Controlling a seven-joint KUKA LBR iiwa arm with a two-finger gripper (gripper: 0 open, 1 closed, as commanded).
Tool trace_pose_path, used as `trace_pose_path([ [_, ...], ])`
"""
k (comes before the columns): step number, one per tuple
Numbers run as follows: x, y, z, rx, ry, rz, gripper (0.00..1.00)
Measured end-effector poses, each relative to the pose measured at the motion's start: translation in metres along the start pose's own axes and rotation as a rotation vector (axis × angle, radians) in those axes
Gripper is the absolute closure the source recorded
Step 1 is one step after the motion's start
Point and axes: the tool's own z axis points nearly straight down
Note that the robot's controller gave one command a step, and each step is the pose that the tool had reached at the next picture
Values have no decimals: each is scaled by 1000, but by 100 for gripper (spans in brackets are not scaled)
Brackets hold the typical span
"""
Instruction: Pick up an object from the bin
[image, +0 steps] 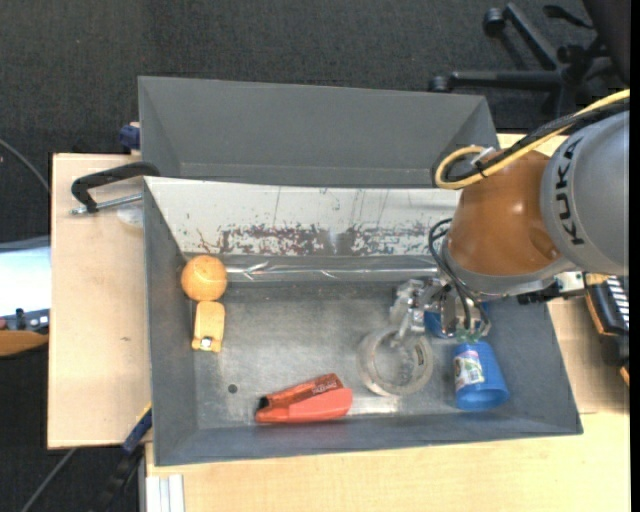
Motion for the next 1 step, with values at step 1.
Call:
trace_pose_path([
  [1,1,0,-13,0,6,0,100],
])
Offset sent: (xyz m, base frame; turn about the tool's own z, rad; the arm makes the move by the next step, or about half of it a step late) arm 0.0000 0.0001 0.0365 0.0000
